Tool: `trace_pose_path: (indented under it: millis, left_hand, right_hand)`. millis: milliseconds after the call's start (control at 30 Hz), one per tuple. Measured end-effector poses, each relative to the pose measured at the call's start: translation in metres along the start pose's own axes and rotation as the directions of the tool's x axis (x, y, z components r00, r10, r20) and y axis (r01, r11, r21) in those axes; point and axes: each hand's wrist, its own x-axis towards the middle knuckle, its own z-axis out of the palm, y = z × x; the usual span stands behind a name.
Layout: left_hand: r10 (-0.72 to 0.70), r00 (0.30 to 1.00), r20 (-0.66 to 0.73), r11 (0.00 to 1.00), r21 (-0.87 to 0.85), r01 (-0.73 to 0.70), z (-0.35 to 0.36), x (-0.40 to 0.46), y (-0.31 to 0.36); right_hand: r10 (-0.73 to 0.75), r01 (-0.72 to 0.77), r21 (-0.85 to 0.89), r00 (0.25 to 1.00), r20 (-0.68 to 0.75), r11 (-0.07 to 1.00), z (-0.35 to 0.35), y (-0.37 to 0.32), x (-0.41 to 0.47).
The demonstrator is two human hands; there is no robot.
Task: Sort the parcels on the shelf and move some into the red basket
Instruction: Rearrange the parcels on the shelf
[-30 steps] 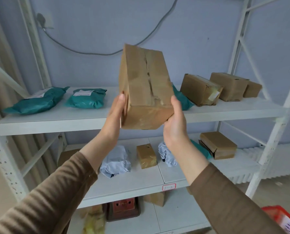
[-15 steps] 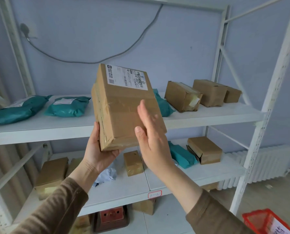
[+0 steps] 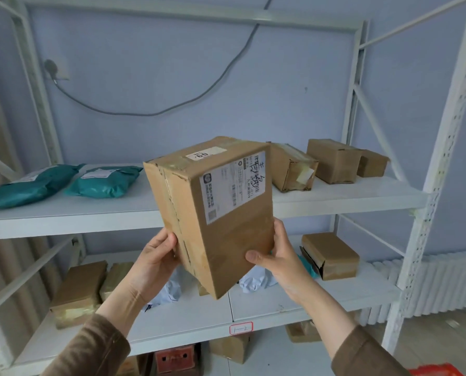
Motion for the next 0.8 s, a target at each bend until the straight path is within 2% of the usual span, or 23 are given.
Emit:
trace_pose_path:
  millis: [100,200,267,400,467,600,700,800]
  left_hand:
    - [0.069,0.997,-0.045,0.996,0.061,-0.066,0.008,0.004,-0.002]
    - [0.098,0.973,-0.207,0.995,0.026,-0.095,0.020,0.010,0.000]
    - [0.156,0.951,-0.268,0.987,0.079,-0.139,0.033,0.012,0.004]
    - [0.230,0.938,-0.259,0.961,0.213,-0.176,0.047,0.025,0.020]
    - [0.210,0.953,-0.217,0.958,0.241,-0.156,0.043,0.036,0.033]
    - [0.139,0.985,-0.105,0.974,0.194,-0.116,0.037,0.065,0.067]
    - [0.062,0.992,-0.107,0.982,0.187,-0.041,0.020,0.090,0.085]
    - [-0.018,0.985,-0.172,0.986,0.162,0.047,-0.011,0.121,0.095]
  right_hand:
    - [-0.018,0.018,0.015,1.000,-0.024,1.000,-0.009,0.003,0.004]
    - [0.002,0.003,0.044,0.994,-0.112,0.999,-0.007,-0.001,0.013]
    - [0.021,-0.013,0.051,0.987,-0.161,0.999,-0.002,-0.007,0.023]
    - [0.004,0.000,0.023,0.984,-0.178,1.000,0.012,-0.038,0.049]
    - [-0.034,0.033,-0.011,0.987,-0.160,0.999,0.020,-0.056,0.065]
    - [-0.088,0.078,-0.094,0.990,-0.113,0.993,0.040,-0.076,0.104]
    - [-0.068,0.057,-0.176,0.996,-0.057,0.983,0.056,-0.079,0.141]
    - [0.013,-0.014,-0.188,1.000,-0.007,0.982,0.071,-0.079,0.182]
